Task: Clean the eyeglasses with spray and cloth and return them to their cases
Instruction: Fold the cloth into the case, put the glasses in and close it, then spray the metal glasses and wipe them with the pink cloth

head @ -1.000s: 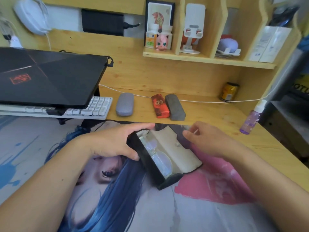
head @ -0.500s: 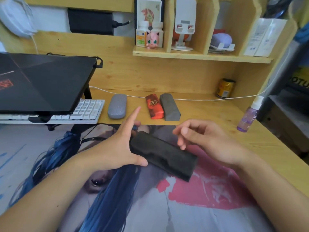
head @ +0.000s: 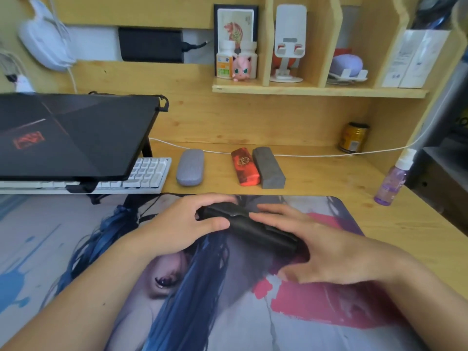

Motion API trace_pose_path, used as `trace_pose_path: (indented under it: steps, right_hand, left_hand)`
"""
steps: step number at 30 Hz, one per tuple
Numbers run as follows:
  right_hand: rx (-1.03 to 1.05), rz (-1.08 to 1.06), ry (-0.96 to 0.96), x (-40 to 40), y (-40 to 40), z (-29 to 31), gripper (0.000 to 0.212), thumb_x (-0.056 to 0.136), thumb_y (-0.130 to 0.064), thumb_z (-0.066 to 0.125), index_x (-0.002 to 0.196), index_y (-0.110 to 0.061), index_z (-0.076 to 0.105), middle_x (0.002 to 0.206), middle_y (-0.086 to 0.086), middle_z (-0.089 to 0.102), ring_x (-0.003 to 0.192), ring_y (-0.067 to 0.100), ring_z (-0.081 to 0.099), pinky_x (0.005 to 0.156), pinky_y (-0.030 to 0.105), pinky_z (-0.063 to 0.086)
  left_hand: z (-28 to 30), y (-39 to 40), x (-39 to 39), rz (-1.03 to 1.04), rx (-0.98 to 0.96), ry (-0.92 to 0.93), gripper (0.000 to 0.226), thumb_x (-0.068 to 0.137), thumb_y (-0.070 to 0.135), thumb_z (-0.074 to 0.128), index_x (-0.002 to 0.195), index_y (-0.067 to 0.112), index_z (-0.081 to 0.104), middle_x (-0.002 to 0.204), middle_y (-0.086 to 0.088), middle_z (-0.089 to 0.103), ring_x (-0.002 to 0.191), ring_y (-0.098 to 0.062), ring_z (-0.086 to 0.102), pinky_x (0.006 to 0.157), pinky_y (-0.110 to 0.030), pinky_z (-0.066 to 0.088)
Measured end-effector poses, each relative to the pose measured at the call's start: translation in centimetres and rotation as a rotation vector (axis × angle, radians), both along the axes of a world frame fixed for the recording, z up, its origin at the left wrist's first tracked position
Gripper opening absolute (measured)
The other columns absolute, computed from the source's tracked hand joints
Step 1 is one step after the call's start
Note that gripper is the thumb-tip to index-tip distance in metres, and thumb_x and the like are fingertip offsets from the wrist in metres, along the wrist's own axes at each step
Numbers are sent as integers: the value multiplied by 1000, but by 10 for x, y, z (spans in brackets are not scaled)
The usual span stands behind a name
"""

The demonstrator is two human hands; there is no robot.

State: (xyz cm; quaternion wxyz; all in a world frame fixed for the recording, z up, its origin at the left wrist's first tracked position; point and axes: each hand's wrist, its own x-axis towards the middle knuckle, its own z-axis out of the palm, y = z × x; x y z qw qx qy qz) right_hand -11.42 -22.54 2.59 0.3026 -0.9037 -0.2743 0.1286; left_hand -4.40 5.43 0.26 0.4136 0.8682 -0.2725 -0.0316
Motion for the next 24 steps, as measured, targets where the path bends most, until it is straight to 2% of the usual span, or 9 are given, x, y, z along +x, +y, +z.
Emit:
trace_pose_path:
  steps: [2, 4, 6, 8, 10, 15, 19, 21, 24]
  right_hand:
    - [21, -23, -114, 1, 6, -4, 84, 84, -17, 77, 148, -53, 35, 157, -29, 20, 144, -11, 22, 111, 10, 27]
    - [102, -70, -238, 5, 12, -12, 79, 83, -8, 75, 146, -44, 45, 150, -21, 37, 142, 0, 34, 111, 15, 31]
    - [192, -141, -292, 9, 19, -19, 74, 82, -2, 72, 144, -37, 50, 141, -17, 49, 136, 4, 44, 110, 18, 34]
    - [252, -215, -337, 12, 23, -23, 69, 82, -2, 71, 141, -34, 54, 133, -18, 57, 130, 3, 51, 107, 17, 37]
    - [312, -283, -354, 15, 26, -26, 64, 83, -2, 71, 136, -35, 59, 127, -20, 62, 124, 0, 55, 105, 16, 39]
    - [445, -403, -449, 13, 23, -24, 63, 82, 6, 71, 130, -34, 62, 127, -17, 64, 123, 1, 56, 103, 15, 39]
    - [236, -431, -745, 27, 33, -21, 63, 78, -1, 71, 136, -24, 61, 140, -6, 54, 131, 5, 50, 110, 23, 39]
    - [67, -428, -797, 49, 54, -17, 66, 76, -8, 69, 138, -24, 59, 143, 1, 51, 132, 18, 48, 111, 31, 40]
    - [-220, -437, -786, 95, 100, -15, 70, 72, -10, 70, 139, -21, 55, 143, 12, 50, 126, 33, 49, 96, 42, 52]
  left_hand:
    - [2, 2, 0, 34, 1, 0, 32, 96, 38, 65, 124, 52, 62, 84, 27, 68, 69, 0, 53, 65, -12, 40]
    - [0, -2, 5, 120, -146, -30, 27, 99, 39, 57, 126, 45, 64, 102, 30, 67, 88, 6, 59, 77, -10, 41]
    - [-5, -6, 23, 365, -261, -165, 30, 101, 40, 54, 129, 34, 63, 126, 20, 59, 116, 0, 55, 93, -12, 38]
    - [-8, -9, 47, 610, -118, -293, 37, 101, 35, 55, 136, 24, 57, 135, 4, 50, 125, -17, 50, 100, -27, 39]
    - [-12, -13, 69, 685, 107, -325, 44, 100, 31, 53, 141, 16, 50, 139, -8, 45, 124, -31, 50, 99, -41, 42]
    - [-14, -31, 105, 689, 260, -217, 51, 98, 31, 56, 142, 11, 42, 143, -17, 39, 122, -39, 50, 94, -45, 44]
    - [-8, -26, 87, 710, 7, -271, 50, 93, 22, 58, 142, 20, 47, 138, -9, 46, 117, -35, 55, 90, -43, 46]
    - [-4, -23, 62, 714, -143, -332, 47, 93, 22, 57, 139, 24, 47, 137, -1, 43, 112, -30, 56, 89, -44, 50]
    - [-3, -23, 26, 704, -253, -430, 46, 94, 22, 57, 139, 25, 45, 141, 5, 39, 119, -23, 52, 92, -43, 50]
